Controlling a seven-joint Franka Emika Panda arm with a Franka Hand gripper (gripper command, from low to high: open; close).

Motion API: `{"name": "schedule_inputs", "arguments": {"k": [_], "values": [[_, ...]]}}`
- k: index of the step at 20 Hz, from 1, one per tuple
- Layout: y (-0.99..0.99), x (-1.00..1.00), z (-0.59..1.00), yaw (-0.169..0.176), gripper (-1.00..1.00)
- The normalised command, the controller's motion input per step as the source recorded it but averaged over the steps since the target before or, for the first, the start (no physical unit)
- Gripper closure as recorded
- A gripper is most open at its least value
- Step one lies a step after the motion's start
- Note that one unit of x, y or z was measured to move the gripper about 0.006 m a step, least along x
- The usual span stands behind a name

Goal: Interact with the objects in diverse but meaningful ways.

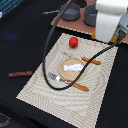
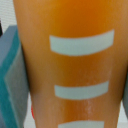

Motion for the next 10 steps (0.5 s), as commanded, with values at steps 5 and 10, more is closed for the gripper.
{"name": "schedule_inputs", "arguments": {"k": [5,10], "values": [[0.58,0.0,-0.57,0.065,1.0],[0.19,-0.17,-0.59,0.097,1.0]]}}
